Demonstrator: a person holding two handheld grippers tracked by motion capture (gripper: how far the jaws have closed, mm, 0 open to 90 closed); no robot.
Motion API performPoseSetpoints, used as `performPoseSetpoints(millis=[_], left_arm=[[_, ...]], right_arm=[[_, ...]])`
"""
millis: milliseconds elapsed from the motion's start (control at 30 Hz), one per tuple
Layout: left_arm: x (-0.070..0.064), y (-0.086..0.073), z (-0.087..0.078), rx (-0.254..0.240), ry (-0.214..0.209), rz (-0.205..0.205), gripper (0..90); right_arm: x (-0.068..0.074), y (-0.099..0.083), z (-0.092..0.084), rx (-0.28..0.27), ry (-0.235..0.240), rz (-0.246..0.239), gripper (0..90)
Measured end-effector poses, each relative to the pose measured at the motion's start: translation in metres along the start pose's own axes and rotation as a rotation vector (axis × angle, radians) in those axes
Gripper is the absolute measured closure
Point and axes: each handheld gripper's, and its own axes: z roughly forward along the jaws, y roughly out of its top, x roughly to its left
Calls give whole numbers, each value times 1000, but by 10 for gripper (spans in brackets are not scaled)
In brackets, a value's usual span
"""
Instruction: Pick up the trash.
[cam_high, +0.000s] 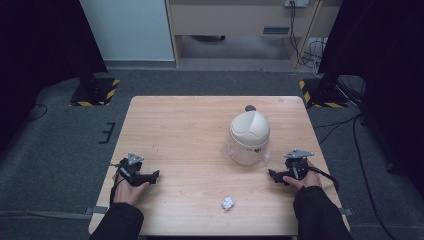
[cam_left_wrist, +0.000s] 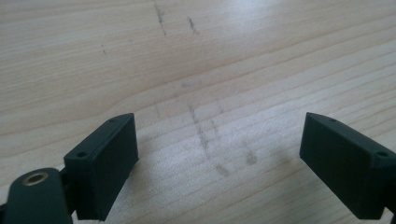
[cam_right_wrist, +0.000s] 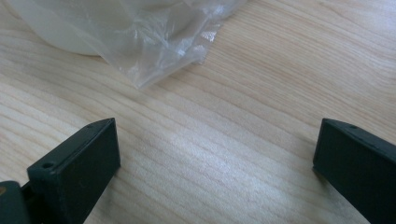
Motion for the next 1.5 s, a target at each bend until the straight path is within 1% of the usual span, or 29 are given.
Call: performPoseSetpoints(millis=[133,167,200,233,267,367,500,600,633,700,833,867,900,1067,1100,1133,1200,1233,1367,1433,1500], left_arm=[[-5,4,-6,-53,-16,1,124],[-5,4,-6,-53,-16,1,126],[-7,6,-9,-69,-22,3,128],[-7,6,-9,-69,-22,3,132],[-10,7,-11,-83,-34,1,138],[-12,8,-13,-91,-41,0,138],[-17,11,-16,-111,-58,13,140],[-20,16,-21,-138,-67,13,143],[-20,16,-21,-138,-67,13,143],[-21,18,-24,-154,-72,13,142],[-24,24,-31,-205,-82,19,134],[-24,24,-31,-205,-82,19,134],[-25,28,-34,-226,-92,15,132],[-31,37,-38,-267,-144,20,132],[-31,37,-38,-267,-144,20,132],[-34,41,-39,-278,-162,36,133],[-38,46,-40,-287,-175,49,133],[-38,46,-40,-287,-175,49,133],[-47,62,-43,-326,-207,65,134],[-50,67,-44,-337,-222,76,138],[-53,73,-44,-343,-227,83,138]], right_arm=[[-1,-2,-2,-2,5,0,8],[-1,-3,-2,-11,5,-5,8],[-2,-4,-3,-9,7,-9,8],[-2,-4,-3,-9,7,-9,8],[-2,-4,-4,-6,11,-8,8],[-2,-5,-4,-8,12,-10,7],[-2,-5,-4,-9,11,-8,8],[-2,-5,-4,-9,12,-9,8],[-2,-5,-4,-7,12,-9,7],[-2,-5,-4,-7,12,-9,7],[-2,-5,-4,-7,12,-9,7],[-2,-5,-4,-7,12,-9,7],[-2,-5,-4,-7,12,-9,7],[-2,-5,-4,-7,11,-10,7],[-2,-5,-4,-7,11,-10,7],[-2,-5,-4,-7,11,-10,7],[-2,-5,-4,-7,11,-10,7],[-2,-5,-4,-7,11,-10,7],[-2,-5,-4,-7,11,-10,7],[-2,-5,-4,-7,11,-10,7],[-2,-5,-4,-7,11,-10,7]])
